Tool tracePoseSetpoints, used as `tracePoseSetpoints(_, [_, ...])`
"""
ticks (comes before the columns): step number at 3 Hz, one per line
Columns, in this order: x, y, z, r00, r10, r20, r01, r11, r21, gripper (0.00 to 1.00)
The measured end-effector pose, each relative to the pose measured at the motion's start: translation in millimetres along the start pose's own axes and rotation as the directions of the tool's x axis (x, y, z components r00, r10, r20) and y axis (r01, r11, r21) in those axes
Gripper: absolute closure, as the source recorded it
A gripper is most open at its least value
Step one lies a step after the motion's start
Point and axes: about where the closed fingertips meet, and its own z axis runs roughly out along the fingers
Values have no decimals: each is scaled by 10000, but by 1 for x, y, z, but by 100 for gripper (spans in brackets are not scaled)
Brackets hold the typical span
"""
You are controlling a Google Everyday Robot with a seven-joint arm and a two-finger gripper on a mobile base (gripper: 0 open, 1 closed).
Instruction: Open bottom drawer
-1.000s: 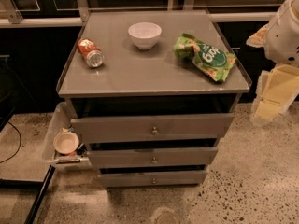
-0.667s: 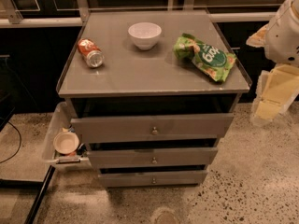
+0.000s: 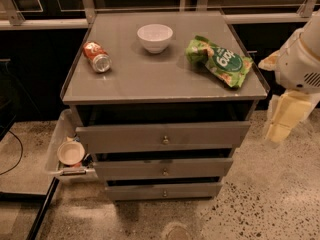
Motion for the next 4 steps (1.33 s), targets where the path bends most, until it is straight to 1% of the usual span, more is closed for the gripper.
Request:
tracePoseSetpoints(1, [18, 9, 39, 9998, 39, 202, -31, 9993, -385, 0])
tracePoseSetpoints(2, [31, 22, 73, 9983, -391, 421, 409, 9983, -410, 0])
tracePoseSetpoints(3, [45, 37, 113, 9974, -650, 325, 672, 9951, -725, 0])
tracePoseSetpoints(4, [46, 39, 118, 9973, -661, 309, 683, 9947, -767, 0])
